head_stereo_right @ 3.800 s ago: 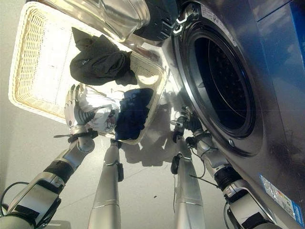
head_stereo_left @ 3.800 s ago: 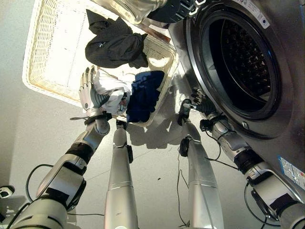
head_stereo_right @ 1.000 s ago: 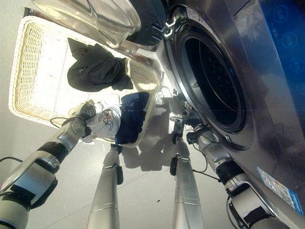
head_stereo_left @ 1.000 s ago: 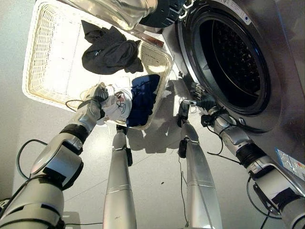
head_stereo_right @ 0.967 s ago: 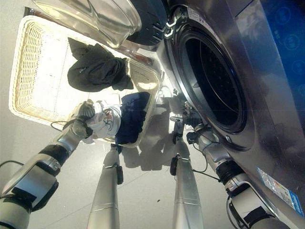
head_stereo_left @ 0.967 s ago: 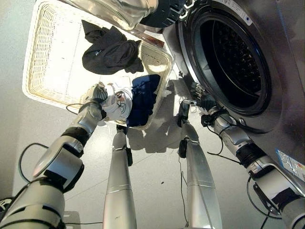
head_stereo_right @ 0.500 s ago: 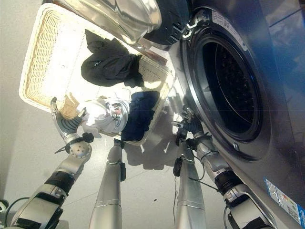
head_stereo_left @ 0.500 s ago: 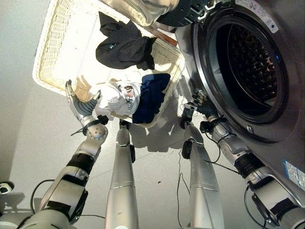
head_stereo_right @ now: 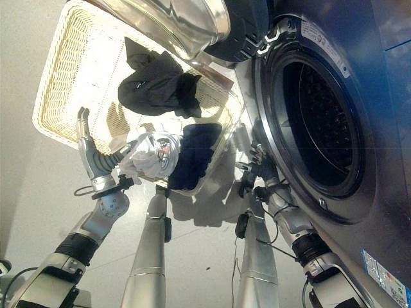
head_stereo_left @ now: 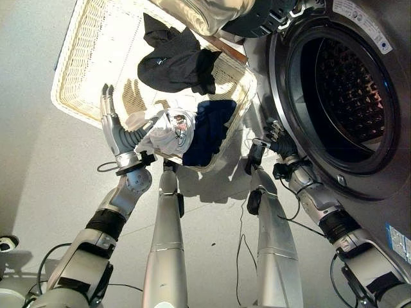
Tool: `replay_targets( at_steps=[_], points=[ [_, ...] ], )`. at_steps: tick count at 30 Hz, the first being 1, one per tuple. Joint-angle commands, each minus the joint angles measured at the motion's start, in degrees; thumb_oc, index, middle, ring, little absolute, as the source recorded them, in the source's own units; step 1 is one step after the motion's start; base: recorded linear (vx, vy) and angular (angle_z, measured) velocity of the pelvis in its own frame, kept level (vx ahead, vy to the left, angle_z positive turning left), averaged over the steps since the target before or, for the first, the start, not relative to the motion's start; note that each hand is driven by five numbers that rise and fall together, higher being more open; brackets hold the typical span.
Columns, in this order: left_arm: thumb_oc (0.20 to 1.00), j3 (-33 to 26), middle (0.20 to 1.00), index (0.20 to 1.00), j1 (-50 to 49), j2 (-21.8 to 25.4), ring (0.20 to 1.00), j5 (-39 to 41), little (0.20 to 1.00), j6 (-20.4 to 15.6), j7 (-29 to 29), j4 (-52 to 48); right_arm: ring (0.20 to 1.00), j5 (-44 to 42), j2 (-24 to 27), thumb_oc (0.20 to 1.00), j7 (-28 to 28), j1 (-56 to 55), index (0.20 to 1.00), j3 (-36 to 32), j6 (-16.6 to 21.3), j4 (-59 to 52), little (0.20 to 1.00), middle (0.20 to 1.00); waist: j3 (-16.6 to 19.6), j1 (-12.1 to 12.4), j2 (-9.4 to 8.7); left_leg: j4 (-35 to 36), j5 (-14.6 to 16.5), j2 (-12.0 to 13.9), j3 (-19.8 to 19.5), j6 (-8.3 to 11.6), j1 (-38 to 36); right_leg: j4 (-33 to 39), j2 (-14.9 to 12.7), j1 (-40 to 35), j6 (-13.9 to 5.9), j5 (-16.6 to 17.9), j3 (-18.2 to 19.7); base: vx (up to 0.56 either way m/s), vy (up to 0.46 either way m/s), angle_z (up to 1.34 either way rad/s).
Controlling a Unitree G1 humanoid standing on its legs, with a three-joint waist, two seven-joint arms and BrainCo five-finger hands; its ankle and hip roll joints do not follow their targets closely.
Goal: Put the clothes into the washing machine.
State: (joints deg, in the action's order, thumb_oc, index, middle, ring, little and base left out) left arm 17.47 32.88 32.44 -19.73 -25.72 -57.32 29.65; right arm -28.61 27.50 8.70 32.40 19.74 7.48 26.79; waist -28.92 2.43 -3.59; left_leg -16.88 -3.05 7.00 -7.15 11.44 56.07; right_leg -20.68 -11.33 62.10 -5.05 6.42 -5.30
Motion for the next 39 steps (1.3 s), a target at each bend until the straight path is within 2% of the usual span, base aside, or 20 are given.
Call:
replay_targets(
  at_steps=[1, 4, 6, 8, 11, 12, 15, 16, 19, 20, 24, 27, 31, 36, 37, 38, 39],
  points=[
    [1.000, 0.3, 1.000, 1.000, -0.4, 1.4, 1.000, -4.0, 1.000, -3.2, 1.3, -4.5, 1.000, 0.8, 1.7, 1.000, -1.4, -4.5, 1.000, -1.8, 0.6, -6.5, 1.000, 1.000, -0.9, 0.3, 1.12, -1.2, -2.1, -3.4, -1.1, -6.09, 1.7, -1.1, -0.7, -0.6, -5.09, 3.1, -1.7, 0.00, 0.000, 0.00],
    [1.000, 2.7, 1.000, 1.000, 0.7, 2.4, 1.000, -3.4, 1.000, -2.7, 4.6, -4.3, 1.000, 0.6, 2.3, 1.000, -1.7, -4.4, 1.000, -1.9, 0.6, -6.4, 1.000, 1.000, -0.9, 0.1, 1.41, -1.4, -2.1, -3.6, -0.9, -6.10, 1.8, -1.2, -0.8, -0.4, -5.25, 3.2, -1.5, 0.00, 0.000, 0.00],
    [1.000, 4.3, 1.000, 1.000, 1.3, 2.8, 1.000, -0.8, 1.000, -0.5, 9.1, -3.3, 1.000, 0.4, 2.8, 1.000, -2.3, -4.2, 1.000, -2.1, 0.7, -6.1, 1.000, 1.000, -0.9, -0.2, 1.59, -1.5, -2.2, -3.6, -0.6, -6.15, 1.9, -1.3, -0.9, -0.2, -5.39, 3.4, -1.3, 0.00, 0.000, 0.00],
    [1.000, 5.9, 1.000, 1.000, 1.9, 3.2, 1.000, 0.2, 1.000, 1.0, 11.1, -1.9, 1.000, 0.3, 3.0, 1.000, -2.7, -3.8, 1.000, -2.2, 0.7, -5.8, 1.000, 1.000, -0.9, -0.4, 1.70, -1.6, -2.2, -3.6, -0.4, -6.13, 2.0, -1.4, -0.9, 0.0, -5.51, 3.5, -1.2, 0.00, 0.000, 0.00],
    [1.000, 8.4, 1.000, 1.000, 2.7, 3.4, 1.000, 3.7, 1.000, 6.3, 17.1, 1.5, 1.000, -0.1, 3.8, 1.000, -3.0, -2.9, 1.000, -1.8, 0.7, -5.1, 1.000, 1.000, -0.9, -0.7, 1.96, -1.6, -2.5, -3.5, 0.0, -6.05, 2.1, -1.3, -0.8, 0.2, -5.64, 3.8, -1.0, 0.00, 0.013, 0.00],
    [1.000, 9.9, 1.000, 1.000, 2.9, 3.4, 1.000, 5.2, 1.000, 9.2, 18.5, 3.6, 1.000, -0.6, 4.3, 1.000, -3.1, -2.4, 1.000, -1.4, 0.9, -4.6, 1.000, 1.000, -0.9, -1.0, 2.03, -1.7, -2.6, -3.5, 0.2, -6.07, 2.2, -1.3, -0.7, 0.4, -5.67, 3.9, -0.8, 0.00, 0.044, 0.00],
    [1.000, 10.8, 1.000, 1.000, 3.5, 3.3, 1.000, 7.2, 1.000, 12.0, 22.0, 6.8, 1.000, -1.1, 5.1, 1.000, -3.8, -1.8, 1.000, -0.9, 1.9, -3.4, 1.000, 1.000, -0.9, -1.4, 2.17, -1.6, -2.8, -3.3, 0.6, -5.98, 2.3, -1.3, -0.5, 0.6, -5.68, 4.0, -0.6, 0.00, 0.045, 0.00],
    [1.000, 11.3, 1.000, 1.000, 4.1, 3.1, 1.000, 8.7, 1.000, 14.3, 24.7, 9.0, 1.000, -1.4, 5.6, 1.000, -4.0, -1.4, 1.000, -0.4, 2.3, -2.9, 1.000, 1.000, -0.9, -1.6, 2.35, -1.6, -2.9, -3.2, 0.9, -5.94, 2.4, -1.3, -0.4, 0.9, -5.58, 3.9, -0.3, 0.00, 0.063, -0.01],
    [1.000, 12.0, 1.000, 1.000, 4.6, 3.0, 1.000, 9.9, 1.000, 16.2, 26.2, 10.9, 1.000, -1.3, 5.9, 1.000, -4.1, -1.0, 1.000, -0.1, 2.5, -2.5, 1.000, 1.000, -0.9, -1.8, 2.48, -1.6, -3.0, -3.1, 1.1, -5.89, 2.6, -1.4, -0.2, 1.1, -5.55, 3.8, 0.0, 0.00, 0.035, -0.02],
    [1.000, 12.3, 1.000, 1.000, 5.2, 2.9, 1.000, 11.1, 1.000, 19.3, 28.6, 12.7, 1.000, -1.7, 6.4, 1.000, -4.4, -0.4, 1.000, 0.5, 3.0, -1.6, 1.000, 1.000, -0.9, -2.0, 2.62, -1.4, -3.1, -3.2, 1.4, -5.83, 2.5, -1.4, 0.0, 1.1, -5.41, 3.7, 0.1, -0.01, 0.053, -0.04],
    [1.000, 12.8, 1.000, 1.000, 6.6, 2.5, 1.000, 12.8, 1.000, 24.0, 30.1, 15.7, 1.000, -1.4, 6.3, 1.000, -4.2, 0.9, 1.000, 1.4, 2.7, -1.0, 1.000, 1.000, -0.9, -2.3, 2.66, -1.3, -3.4, -3.1, 1.8, -5.82, 2.6, -1.5, 0.3, 1.4, -5.13, 3.5, 0.4, 0.00, 0.033, -0.01],
    [1.000, 13.7, 1.000, 1.000, 9.3, 2.1, 1.000, 13.8, 1.000, 28.8, 34.4, 19.5, 1.000, -1.4, 6.2, 1.000, -4.1, 2.8, 1.000, 2.3, 2.5, 0.1, 1.000, 1.000, -0.9, -2.9, 2.35, -1.3, -3.6, -3.0, 2.1, -5.53, 3.0, -1.2, 0.7, 1.7, -4.89, 3.4, 0.6, -0.01, 0.032, -0.04],
    [1.000, 15.1, 1.000, 1.000, 11.0, 1.9, 1.000, 14.1, 1.000, 31.6, 35.7, 21.9, 1.000, -1.6, 6.1, 1.000, -3.9, 3.7, 1.000, 3.1, 2.7, 0.8, 1.000, 1.000, -0.9, -3.3, 2.21, -1.0, -3.8, -3.0, 2.4, -5.48, 2.9, -0.8, 1.0, 1.6, -4.75, 3.5, 0.8, 0.00, 0.007, -0.02],
    [1.000, 16.5, 1.000, 1.000, 12.7, 1.2, 1.000, 12.2, 1.000, 32.3, 39.5, 24.2, 1.000, -1.7, 6.1, 1.000, -4.1, 4.6, 1.000, 3.8, 2.6, 1.1, 1.000, 1.000, -0.9, -3.7, 2.03, -0.5, -4.1, -2.8, 2.9, -5.40, 2.6, -0.3, 1.2, 1.3, -4.66, 3.6, 0.9, 0.00, 0.000, 0.00],
    [0.520, 17.1, 0.520, 0.520, 13.1, 1.3, 0.520, 12.5, 0.520, 32.6, 40.6, 24.5, 1.000, -1.6, 6.0, 1.000, -4.1, 4.8, 1.000, 3.9, 2.5, 1.2, 1.000, 1.000, -0.9, -3.8, 2.03, -0.6, -4.1, -2.8, 3.0, -5.35, 2.6, -0.3, 1.2, 1.3, -4.71, 3.7, 0.9, 0.00, 0.000, 0.00],
    [0.200, 17.8, 0.200, 0.200, 13.4, 1.1, 0.200, 13.2, 0.200, 32.9, 41.7, 24.8, 1.000, -1.5, 5.8, 1.000, -4.2, 5.3, 1.000, 4.0, 2.2, 1.3, 1.000, 1.000, -0.9, -3.9, 1.99, -0.6, -4.0, -2.8, 3.1, -5.31, 2.6, -0.1, 1.2, 1.2, -4.70, 3.7, 0.9, 0.00, 0.000, 0.00],
    [0.200, 17.9, 0.200, 0.200, 13.5, 1.1, 0.200, 13.2, 0.200, 32.8, 41.7, 24.9, 1.000, -1.5, 5.8, 1.000, -4.2, 5.4, 1.000, 4.0, 2.2, 1.3, 1.000, 1.000, -0.9, -3.9, 1.98, -0.6, -4.1, -2.8, 3.1, -5.32, 2.6, -0.1, 1.3, 1.2, -4.70, 3.8, 0.9, 0.00, 0.000, 0.00]
  ],
)
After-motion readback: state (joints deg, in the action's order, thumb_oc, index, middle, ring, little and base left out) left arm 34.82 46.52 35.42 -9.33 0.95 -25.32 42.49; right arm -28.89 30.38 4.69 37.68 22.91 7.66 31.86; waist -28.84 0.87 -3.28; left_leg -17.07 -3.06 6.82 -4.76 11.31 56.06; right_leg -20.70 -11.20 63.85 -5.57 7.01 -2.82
